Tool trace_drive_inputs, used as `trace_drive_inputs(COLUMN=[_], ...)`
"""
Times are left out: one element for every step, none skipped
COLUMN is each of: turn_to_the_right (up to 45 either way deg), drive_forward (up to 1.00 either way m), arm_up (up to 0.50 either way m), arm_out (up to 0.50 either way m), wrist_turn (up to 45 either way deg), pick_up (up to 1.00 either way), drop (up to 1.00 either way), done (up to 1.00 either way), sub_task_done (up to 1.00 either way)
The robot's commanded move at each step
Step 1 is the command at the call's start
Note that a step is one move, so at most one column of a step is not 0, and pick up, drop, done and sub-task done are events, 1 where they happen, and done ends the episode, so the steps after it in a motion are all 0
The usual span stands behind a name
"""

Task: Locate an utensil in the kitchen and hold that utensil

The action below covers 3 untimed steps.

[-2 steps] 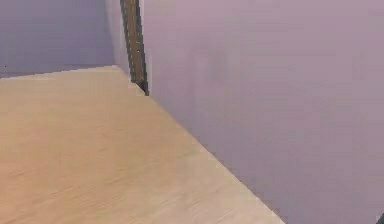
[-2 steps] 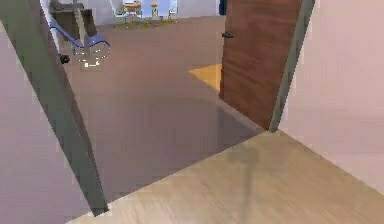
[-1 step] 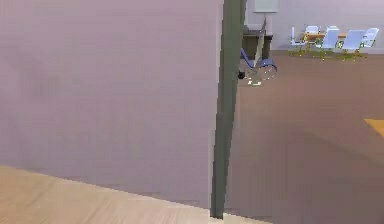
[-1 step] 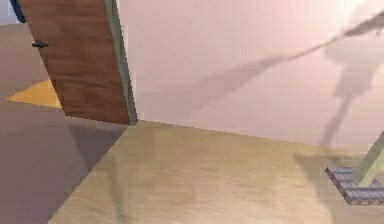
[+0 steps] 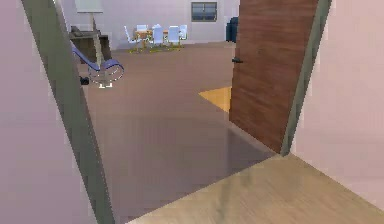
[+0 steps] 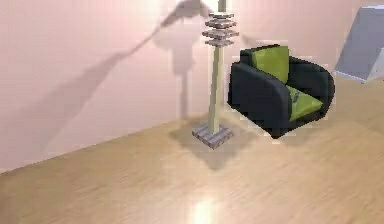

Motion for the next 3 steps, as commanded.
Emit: trace_drive_inputs(turn_to_the_right=[0.0,0.0,0.0], drive_forward=[1.00,1.00,0.55], arm_up=[0.00,0.00,0.00], arm_out=[0.00,0.00,0.00], wrist_turn=[0.0,0.0,0.0], pick_up=[0.00,0.00,0.00], drop=[0.00,0.00,0.00], done=[0.00,0.00,0.00], sub_task_done=[0.00,0.00,0.00])
